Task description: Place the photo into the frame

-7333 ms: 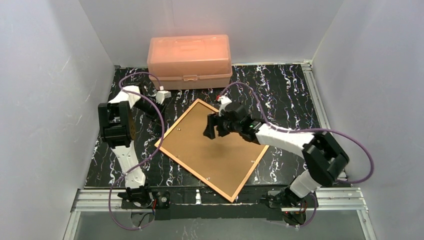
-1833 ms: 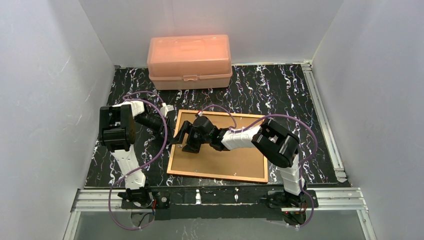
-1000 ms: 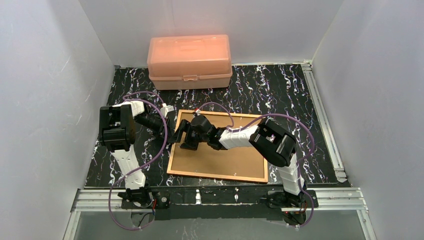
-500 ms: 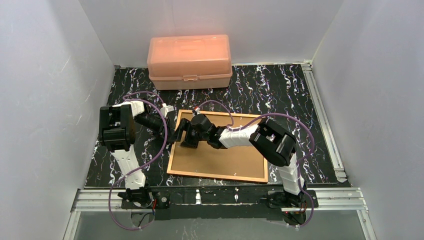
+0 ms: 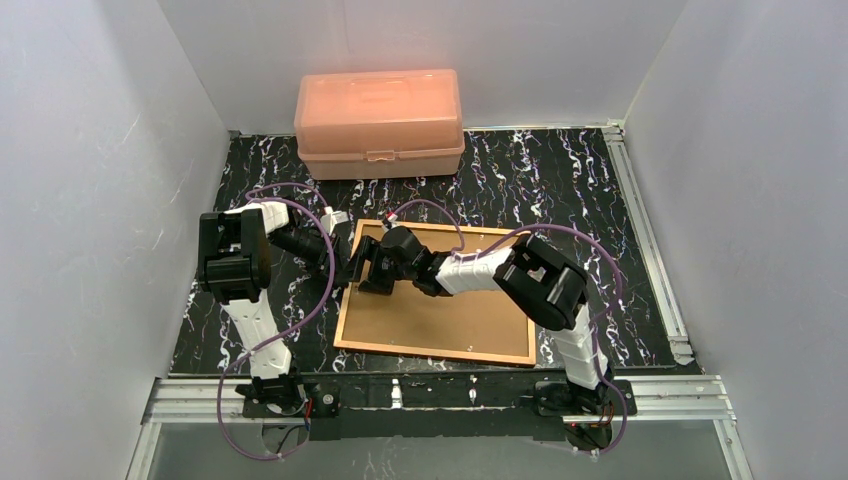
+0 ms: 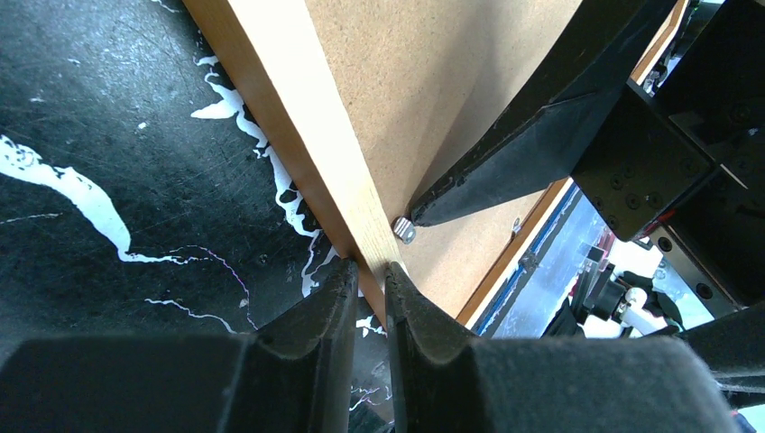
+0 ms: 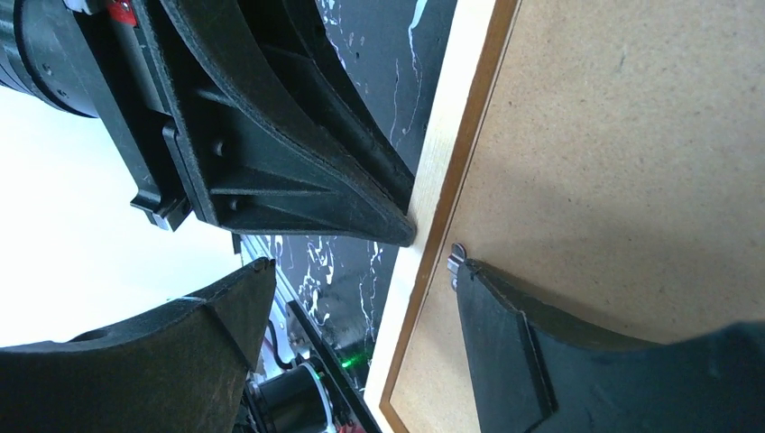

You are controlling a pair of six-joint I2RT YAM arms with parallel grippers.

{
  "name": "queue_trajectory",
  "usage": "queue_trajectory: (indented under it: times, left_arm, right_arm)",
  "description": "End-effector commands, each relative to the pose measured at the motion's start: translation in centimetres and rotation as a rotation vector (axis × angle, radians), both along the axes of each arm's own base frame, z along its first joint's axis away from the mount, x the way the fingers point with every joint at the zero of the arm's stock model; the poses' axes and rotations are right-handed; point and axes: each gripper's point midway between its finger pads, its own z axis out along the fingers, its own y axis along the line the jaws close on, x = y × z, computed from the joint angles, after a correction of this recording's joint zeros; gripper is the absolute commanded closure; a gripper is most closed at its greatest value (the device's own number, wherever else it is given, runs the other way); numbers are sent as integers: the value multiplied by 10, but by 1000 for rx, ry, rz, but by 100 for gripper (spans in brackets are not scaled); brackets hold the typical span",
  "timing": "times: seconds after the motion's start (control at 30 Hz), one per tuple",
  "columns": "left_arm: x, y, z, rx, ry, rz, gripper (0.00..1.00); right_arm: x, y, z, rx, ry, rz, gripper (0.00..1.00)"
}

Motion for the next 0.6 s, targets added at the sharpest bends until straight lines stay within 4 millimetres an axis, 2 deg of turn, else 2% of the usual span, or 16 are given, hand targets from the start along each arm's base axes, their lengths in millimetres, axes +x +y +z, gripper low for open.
queue_trajectory:
  times: [0.0, 0.57]
  left_arm:
    - [-3, 4, 0, 29, -29, -37, 85]
    - [-2, 3, 1, 21, -31, -34, 86]
  right_arm:
    - [3, 16, 13, 63, -11, 21, 20]
    - [-4, 28, 14, 113, 4, 84, 22]
